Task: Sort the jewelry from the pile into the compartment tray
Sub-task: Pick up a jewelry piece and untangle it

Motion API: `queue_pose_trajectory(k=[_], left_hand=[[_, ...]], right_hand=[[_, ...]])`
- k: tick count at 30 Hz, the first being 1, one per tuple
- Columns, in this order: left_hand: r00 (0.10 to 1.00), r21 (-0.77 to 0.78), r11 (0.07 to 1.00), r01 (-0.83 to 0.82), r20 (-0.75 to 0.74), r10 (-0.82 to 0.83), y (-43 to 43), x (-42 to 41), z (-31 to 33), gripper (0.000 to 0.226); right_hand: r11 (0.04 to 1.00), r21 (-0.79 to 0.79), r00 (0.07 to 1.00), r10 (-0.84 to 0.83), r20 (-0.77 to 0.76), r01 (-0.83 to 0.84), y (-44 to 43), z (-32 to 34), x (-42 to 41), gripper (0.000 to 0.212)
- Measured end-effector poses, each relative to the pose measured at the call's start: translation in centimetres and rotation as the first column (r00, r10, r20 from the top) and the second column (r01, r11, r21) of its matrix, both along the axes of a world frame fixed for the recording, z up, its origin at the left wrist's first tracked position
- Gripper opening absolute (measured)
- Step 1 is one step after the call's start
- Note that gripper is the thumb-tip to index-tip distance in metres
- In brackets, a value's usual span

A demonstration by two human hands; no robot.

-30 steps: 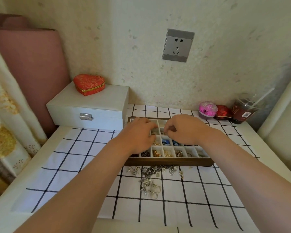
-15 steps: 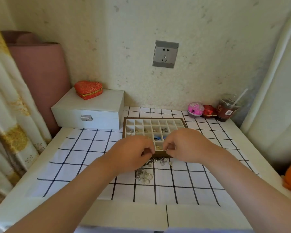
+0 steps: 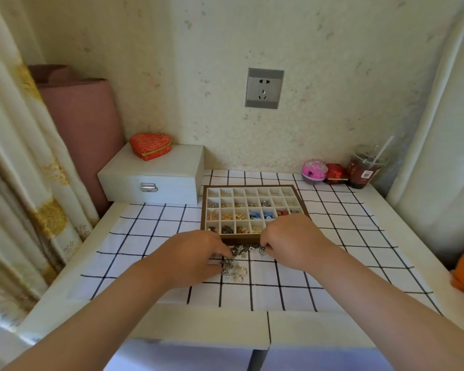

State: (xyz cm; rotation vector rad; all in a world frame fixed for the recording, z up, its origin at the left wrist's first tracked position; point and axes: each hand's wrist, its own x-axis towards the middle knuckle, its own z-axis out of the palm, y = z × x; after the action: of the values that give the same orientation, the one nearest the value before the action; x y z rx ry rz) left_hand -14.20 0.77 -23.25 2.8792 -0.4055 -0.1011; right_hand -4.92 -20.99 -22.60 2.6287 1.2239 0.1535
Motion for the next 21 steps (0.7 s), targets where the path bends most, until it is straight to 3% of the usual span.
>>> queue_pose_trajectory(k=[7,12,16,18,21], left_hand=[[0.999,-0.099,0.995,-0.024,-0.038,0.02,-0.2,0.1,0.3,0.029],[0.997,-0.198,0.978,-0.064,0.019,0.069,-0.6,0.7,1.3,0.023],[0.997,-0.252,0.966,-0.062,-0.048,0.052,-2.2,1.1,0.8,0.023],[0.997,-0.289,0.955,-0.067,-0.064,0.051,-2.7,1.5,0.5,0.023],[0.995,-0.367,0.925,-0.099,-0.063,0.082,-2.9,2.1,0.5,0.022]], right_hand=[[0.999,0.022,0.99,-0.027,-0.14,0.03,-0.3,0.2,-0.3,0.016],[0.997,0.061,0.97,-0.038,-0.241,0.054,-0.3,0.8,-0.5,0.015],[0.996,0.053,0.963,-0.057,-0.263,0.073,0.2,1.2,-0.6,0.014],[0.99,0.098,0.948,-0.071,-0.309,0.106,0.3,1.9,-0.6,0.015],[0.923,0.284,0.855,-0.084,-0.513,0.261,0.4,2.7,-0.2,0.011]])
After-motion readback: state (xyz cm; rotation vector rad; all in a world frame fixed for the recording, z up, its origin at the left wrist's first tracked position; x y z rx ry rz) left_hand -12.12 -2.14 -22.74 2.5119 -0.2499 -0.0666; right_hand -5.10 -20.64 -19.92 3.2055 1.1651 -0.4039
